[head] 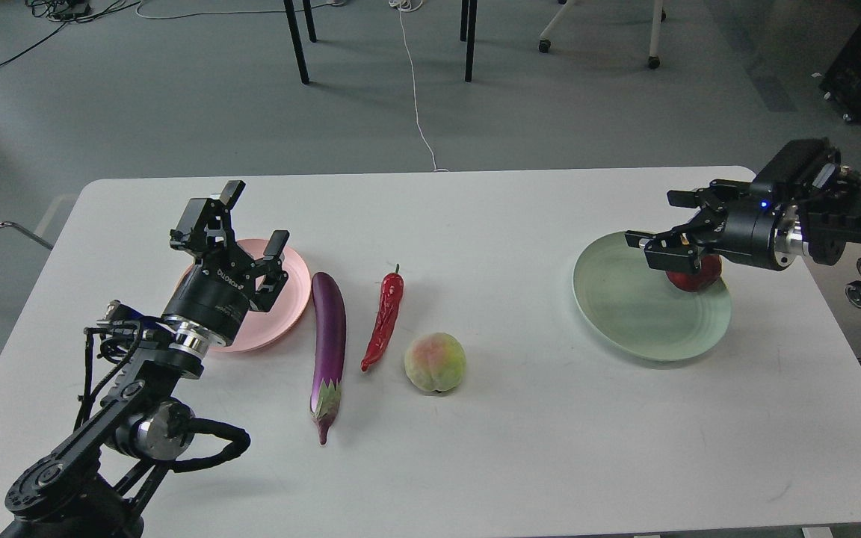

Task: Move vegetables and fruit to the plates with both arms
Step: 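Carry the apple over the green plate and release it, then reach the right gripper down and grasp the peach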

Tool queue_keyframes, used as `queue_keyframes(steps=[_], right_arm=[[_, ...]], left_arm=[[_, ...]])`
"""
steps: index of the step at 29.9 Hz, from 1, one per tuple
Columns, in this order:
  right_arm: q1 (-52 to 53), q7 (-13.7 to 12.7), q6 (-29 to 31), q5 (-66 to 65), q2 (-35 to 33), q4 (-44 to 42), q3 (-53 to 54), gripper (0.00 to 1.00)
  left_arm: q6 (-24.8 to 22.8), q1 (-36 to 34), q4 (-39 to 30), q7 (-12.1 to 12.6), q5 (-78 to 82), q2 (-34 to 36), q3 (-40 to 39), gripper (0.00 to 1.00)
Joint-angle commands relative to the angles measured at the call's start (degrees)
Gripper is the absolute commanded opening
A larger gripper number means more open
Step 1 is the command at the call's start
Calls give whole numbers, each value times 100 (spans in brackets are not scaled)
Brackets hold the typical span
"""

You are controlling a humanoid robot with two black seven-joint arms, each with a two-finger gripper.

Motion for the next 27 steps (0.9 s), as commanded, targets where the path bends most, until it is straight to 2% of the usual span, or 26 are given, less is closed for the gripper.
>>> queue_keyframes(steps=[1,3,6,11,15,27], right_arm=[[586,1,430,396,-15,942,-36,95],[797,1,667,484,46,1338,-54,95],[973,1,1045,686,528,1594,-150,95],[1167,1,1143,1055,1688,1516,-729,95],[1114,1,1108,1354,2576,1094,-1160,95],[868,1,1020,1468,3474,531,-1363,95]], left_arm=[[0,9,1,0,0,0,10,99],[0,26,1,0,0,0,10,99],[0,35,1,0,8,0,1,99],[0,105,-8,0,8,9,-25,99],[9,140,-52,0,17,18,-34,99],[9,228,-122,0,17,44,-34,99]])
